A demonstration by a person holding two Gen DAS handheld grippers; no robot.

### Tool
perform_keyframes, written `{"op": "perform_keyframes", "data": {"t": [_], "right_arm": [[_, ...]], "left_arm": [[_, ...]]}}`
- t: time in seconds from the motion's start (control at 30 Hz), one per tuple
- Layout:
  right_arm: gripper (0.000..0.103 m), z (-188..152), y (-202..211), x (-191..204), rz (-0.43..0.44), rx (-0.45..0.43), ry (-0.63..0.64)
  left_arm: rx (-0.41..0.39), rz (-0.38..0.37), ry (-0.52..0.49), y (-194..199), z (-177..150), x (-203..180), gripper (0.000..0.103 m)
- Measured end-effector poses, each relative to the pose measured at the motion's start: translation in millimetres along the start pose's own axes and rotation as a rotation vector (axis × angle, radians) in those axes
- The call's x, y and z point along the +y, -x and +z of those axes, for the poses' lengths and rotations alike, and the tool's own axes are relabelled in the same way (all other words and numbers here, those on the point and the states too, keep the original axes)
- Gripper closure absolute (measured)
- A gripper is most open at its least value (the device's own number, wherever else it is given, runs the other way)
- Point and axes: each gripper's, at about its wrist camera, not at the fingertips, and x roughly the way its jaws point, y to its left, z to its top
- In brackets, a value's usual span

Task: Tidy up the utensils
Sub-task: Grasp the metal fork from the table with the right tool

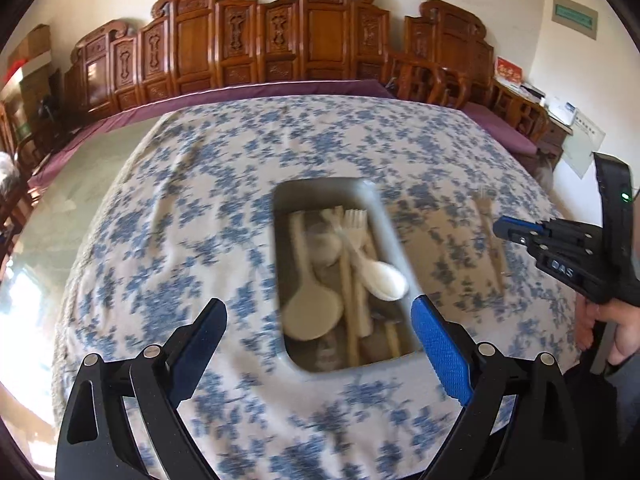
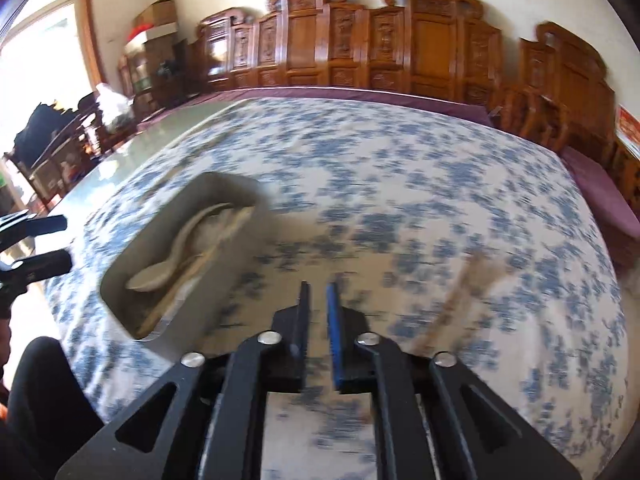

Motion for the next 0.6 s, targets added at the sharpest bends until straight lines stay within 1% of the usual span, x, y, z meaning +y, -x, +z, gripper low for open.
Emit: {"op": "perform_keyframes", "data": {"t": [0.17, 0.33, 0.37, 0.4, 0.47, 0.53, 0.6], "right_arm": [[0.085, -4.6, -9.1, -46.0, -0.072, 0.014, -0.033], [0.083, -8.5, -20.5, -76.5, -0.099, 0.028, -0.076], [0.078, -9.2, -23.9, -81.1, -0.101, 0.032, -0.085], [0.068, -10.6, -26.6, -83.8, -0.105, 0.035, -0.091], [0.057, -12.8, -34.4, -89.2, -0.116, 0.042, -0.107], [0.055, -13.8, -40.7, -93.5, -0.138, 0.047, -0.124], [0.055, -14.3, -49.2, -98.6, -0.127, 0.065, -0.151]], "left_arm": [[0.003, -0.040, -0.023, -12.7, 8.9, -30.6, 0.013], [0.009, -0.078, -0.048, -26.6, 16.6, -55.5, 0.013], [0.009, -0.083, -0.053, -29.8, 18.1, -60.8, 0.013], [0.009, -0.085, -0.059, -32.3, 19.3, -64.9, 0.013], [0.009, -0.088, -0.071, -38.2, 21.2, -73.1, 0.013], [0.013, -0.098, -0.083, -45.2, 22.3, -80.7, 0.013], [0.018, -0.106, -0.091, -51.5, 22.9, -86.7, 0.013]]}}
